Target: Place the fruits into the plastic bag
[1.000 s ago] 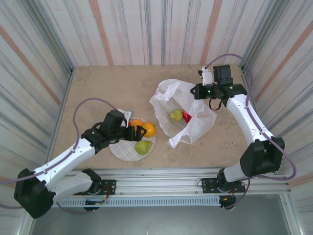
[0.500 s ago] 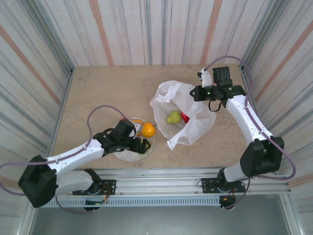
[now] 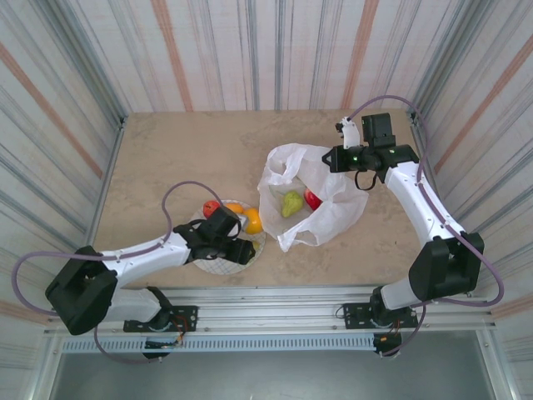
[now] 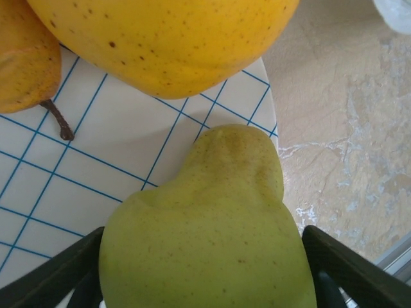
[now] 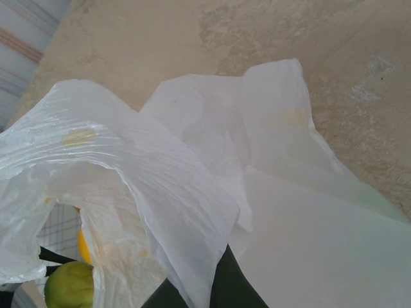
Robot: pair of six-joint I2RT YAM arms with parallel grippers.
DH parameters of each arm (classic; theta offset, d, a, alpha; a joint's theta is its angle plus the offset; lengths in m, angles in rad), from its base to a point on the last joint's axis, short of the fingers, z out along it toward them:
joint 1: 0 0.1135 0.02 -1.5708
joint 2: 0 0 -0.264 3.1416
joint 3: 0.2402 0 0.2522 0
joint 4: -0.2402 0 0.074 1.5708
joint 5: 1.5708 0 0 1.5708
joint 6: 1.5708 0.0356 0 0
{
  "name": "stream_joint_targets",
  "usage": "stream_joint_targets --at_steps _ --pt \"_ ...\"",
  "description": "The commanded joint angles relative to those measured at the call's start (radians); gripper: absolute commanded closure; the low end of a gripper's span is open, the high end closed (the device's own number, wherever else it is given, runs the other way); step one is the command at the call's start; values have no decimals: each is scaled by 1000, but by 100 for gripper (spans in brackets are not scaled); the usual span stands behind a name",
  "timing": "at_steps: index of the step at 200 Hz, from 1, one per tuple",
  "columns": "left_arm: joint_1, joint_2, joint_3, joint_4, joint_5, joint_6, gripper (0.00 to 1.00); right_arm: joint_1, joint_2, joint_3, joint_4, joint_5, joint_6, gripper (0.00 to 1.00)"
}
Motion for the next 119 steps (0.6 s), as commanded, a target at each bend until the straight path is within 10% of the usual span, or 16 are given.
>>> stream_joint_targets --at_steps 1,119 --pt "-7 7 -18 13 0 5 29 7 5 -11 -12 -15 15 100" --pt "-11 -322 -32 -22 -47 22 42 9 1 -11 -15 -14 15 100"
